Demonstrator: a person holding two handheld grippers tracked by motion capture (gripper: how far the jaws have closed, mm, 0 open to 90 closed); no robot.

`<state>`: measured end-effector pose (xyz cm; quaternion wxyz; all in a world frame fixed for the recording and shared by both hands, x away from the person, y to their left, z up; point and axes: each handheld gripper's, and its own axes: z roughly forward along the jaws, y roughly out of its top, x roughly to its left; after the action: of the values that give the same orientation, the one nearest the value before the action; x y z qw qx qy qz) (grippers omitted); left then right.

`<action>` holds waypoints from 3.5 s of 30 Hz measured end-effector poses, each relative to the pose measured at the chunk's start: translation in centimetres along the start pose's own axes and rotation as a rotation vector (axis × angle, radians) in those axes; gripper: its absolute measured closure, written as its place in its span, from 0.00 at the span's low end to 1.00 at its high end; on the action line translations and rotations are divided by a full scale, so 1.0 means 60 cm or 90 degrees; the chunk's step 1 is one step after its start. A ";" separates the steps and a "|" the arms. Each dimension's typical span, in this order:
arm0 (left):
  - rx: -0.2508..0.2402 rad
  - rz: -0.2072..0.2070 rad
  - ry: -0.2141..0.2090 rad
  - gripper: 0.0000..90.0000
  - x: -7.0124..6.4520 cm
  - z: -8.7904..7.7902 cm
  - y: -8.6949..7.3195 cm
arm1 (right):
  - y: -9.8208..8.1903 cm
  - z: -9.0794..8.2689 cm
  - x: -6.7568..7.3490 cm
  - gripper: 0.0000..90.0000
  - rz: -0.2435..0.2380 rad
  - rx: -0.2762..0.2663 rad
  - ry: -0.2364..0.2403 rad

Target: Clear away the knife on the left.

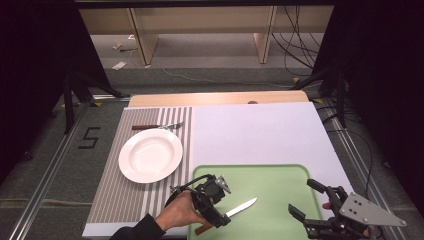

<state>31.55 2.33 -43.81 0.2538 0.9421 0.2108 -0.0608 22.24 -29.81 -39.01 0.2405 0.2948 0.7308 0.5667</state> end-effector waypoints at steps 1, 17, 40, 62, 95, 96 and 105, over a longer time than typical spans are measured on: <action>-0.021 0.022 0.007 0.30 -0.009 -0.005 0.002 | 0.000 0.000 0.000 0.16 -0.001 0.001 0.001; -0.027 0.103 0.022 0.68 -0.037 0.030 0.026 | 0.000 0.001 0.001 0.16 -0.003 0.003 0.001; 0.022 0.133 0.006 1.00 -0.036 0.063 0.038 | 0.001 0.002 0.003 0.16 -0.013 0.002 0.003; 0.079 0.103 0.045 1.00 -0.013 0.058 0.028 | 0.002 -0.001 0.004 0.16 -0.018 0.003 0.002; 0.170 0.063 0.025 1.00 0.021 0.023 -0.012 | 0.002 -0.002 0.005 0.16 -0.024 0.002 -0.002; 0.174 0.068 0.027 1.00 0.022 0.022 -0.012 | 0.002 -0.002 0.005 0.16 -0.024 0.002 -0.002; 0.204 0.062 0.025 1.00 0.030 0.014 -0.022 | 0.002 -0.002 0.005 0.16 -0.025 0.003 -0.002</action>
<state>32.59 3.60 -45.55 0.0990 0.9806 0.1570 -0.0627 21.95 -29.65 -38.89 0.2520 0.2816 0.7373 0.5600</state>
